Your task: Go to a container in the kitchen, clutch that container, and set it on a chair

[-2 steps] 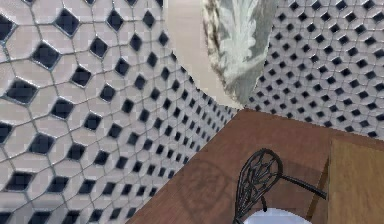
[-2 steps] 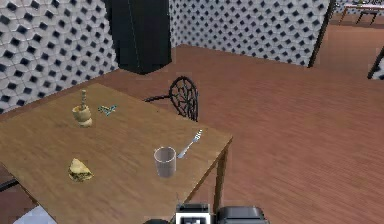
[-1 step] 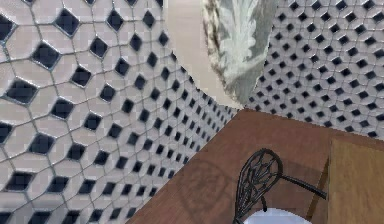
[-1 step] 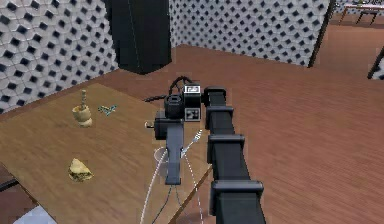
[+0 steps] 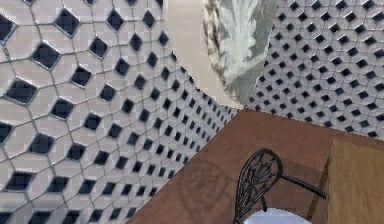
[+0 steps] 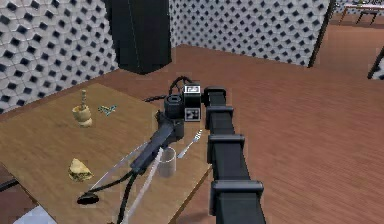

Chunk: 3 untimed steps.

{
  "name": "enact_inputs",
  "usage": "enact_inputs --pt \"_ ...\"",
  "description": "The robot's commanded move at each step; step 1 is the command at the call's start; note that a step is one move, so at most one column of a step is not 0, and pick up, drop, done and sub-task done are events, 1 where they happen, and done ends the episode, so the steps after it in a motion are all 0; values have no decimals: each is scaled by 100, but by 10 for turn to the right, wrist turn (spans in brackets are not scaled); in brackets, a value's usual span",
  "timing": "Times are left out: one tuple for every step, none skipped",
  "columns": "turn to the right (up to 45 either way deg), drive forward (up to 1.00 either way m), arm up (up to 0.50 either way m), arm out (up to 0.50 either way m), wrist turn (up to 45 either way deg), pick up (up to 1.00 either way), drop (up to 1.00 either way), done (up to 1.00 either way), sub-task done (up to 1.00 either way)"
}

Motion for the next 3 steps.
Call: enact_inputs --pt "0 0 0 0 450 0 0 0 0" --pt "0 0 0 0 450 0 0 0 0" --pt "0 0 0 0 240 0 0 0 0"
